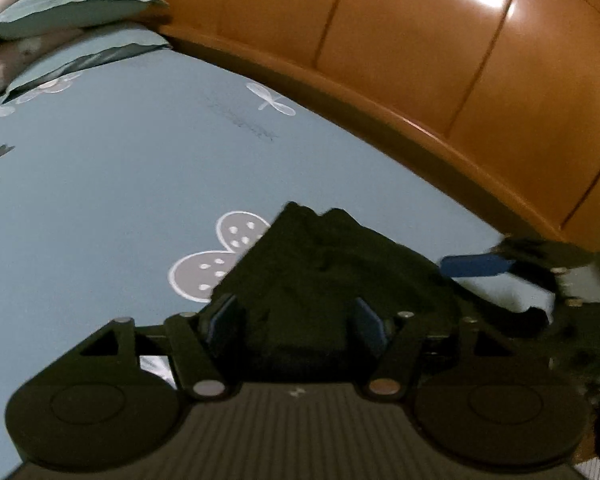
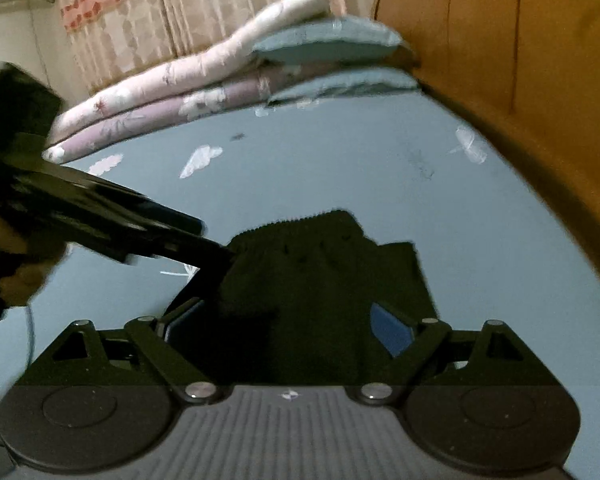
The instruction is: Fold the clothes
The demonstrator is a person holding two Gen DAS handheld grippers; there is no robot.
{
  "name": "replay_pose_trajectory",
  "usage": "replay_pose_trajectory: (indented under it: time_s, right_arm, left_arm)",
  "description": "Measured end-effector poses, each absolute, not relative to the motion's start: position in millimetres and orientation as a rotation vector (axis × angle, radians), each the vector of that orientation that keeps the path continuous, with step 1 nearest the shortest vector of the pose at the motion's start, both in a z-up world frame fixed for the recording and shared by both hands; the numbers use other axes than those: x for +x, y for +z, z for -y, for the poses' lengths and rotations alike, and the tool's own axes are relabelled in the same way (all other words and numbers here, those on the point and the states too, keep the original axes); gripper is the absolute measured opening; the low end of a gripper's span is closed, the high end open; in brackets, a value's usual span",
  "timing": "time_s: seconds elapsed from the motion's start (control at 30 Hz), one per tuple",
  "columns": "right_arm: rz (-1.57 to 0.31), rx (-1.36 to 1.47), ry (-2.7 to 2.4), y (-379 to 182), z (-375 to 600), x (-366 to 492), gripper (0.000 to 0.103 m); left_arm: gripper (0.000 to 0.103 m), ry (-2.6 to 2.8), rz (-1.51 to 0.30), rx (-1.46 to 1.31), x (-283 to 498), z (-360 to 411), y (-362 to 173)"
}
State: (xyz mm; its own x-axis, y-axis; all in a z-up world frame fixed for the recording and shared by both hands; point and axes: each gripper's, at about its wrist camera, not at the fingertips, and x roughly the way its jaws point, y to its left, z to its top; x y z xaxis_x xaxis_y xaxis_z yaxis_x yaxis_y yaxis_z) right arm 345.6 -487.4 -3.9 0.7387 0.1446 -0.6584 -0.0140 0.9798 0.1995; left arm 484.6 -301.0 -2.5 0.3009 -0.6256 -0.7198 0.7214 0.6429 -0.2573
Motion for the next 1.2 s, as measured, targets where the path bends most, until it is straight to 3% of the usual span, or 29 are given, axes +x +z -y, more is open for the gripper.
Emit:
replay_pose_trajectory:
  time_s: [0.13,0.4,0.57,0.83,1.1,1.2]
  right_arm:
    - [-0.822,0.190,0.049,-34,490,365,0.096]
    - [-0.746,0.108,0.073,13,464,366,0.101]
    - [-0.856,0.133,0.020,-23,467,395,0.101]
    - [-0.776,0.092,0.050,18,431,347,0.103]
    - [-0.910,0.000,0.036,-22,399,338,0.103]
    - [-0.903,0.048,0.000,-10,404,328,0.103]
  left_arm:
    - [0.065,-0.854,-0.913,0.139,483,281,-2]
    - [0.068,-0.795,-0.904,0.181,458,229,-2]
    - [0.069,-0.737,-0.950,0.203,439,190,-9]
    - [0.073,-0.660,-0.940,0.220,415,143,2]
    - [0.073,-0.688,-0.957,0.197,395,142,-14]
    - [0.073,-0.689,-0.949,0.167,391,139,-14]
